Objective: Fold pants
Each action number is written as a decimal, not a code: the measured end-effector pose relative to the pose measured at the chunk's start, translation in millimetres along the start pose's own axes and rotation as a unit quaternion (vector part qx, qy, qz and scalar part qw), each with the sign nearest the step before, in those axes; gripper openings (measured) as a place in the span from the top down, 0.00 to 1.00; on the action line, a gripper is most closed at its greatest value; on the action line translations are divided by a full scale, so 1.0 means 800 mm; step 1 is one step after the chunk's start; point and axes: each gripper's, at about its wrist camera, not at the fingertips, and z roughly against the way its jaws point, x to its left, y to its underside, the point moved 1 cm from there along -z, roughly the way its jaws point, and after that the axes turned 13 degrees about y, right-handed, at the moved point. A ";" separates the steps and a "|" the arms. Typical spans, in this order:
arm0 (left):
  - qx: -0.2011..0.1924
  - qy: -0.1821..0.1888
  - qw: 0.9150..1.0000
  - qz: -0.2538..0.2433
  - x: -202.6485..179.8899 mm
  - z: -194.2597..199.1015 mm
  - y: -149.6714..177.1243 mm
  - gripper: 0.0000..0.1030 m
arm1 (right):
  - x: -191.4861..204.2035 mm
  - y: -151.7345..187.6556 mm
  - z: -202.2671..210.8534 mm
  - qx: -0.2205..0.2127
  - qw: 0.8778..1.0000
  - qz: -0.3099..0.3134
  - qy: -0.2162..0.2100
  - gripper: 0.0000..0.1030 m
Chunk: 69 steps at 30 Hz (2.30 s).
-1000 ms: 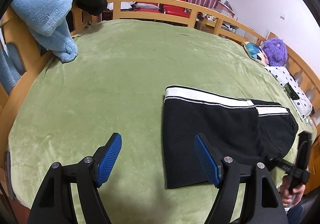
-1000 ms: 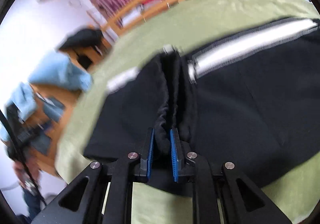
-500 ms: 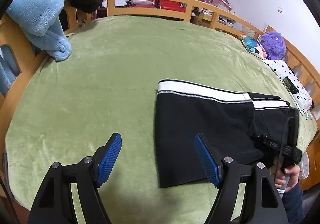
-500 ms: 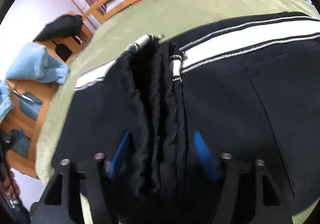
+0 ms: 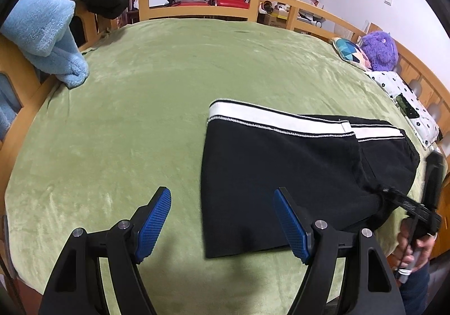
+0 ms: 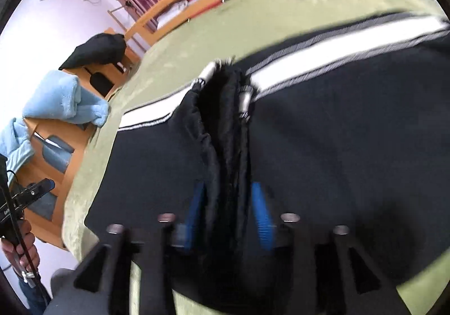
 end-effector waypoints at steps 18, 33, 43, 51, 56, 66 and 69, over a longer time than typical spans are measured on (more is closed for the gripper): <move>0.012 0.098 0.986 0.134 0.077 -0.132 0.044 0.29 | -0.305 0.014 0.089 -0.033 0.970 -0.177 0.165 0.39; 0.049 0.143 0.980 0.127 0.067 -0.195 -0.020 0.35 | -0.335 -0.049 0.028 -0.054 0.959 -0.242 0.142 0.32; 0.026 0.221 0.960 0.169 0.086 -0.163 -0.031 0.91 | -0.299 -0.069 0.057 -0.100 0.958 -0.234 0.133 0.83; -0.009 0.215 0.967 0.137 0.111 -0.088 -0.045 0.91 | -0.212 -0.096 0.109 -0.124 0.961 -0.213 0.125 0.84; -0.022 0.185 0.971 0.150 0.163 -0.047 -0.047 0.91 | -0.153 -0.090 0.109 -0.113 0.969 -0.199 0.091 0.84; -0.019 0.087 0.982 0.166 0.247 -0.013 -0.024 0.87 | -0.074 -0.027 0.059 -0.049 0.986 -0.154 0.051 0.80; 0.017 0.032 0.987 0.159 0.248 -0.030 -0.007 0.79 | -0.099 -0.011 0.037 0.011 0.983 -0.170 0.062 0.70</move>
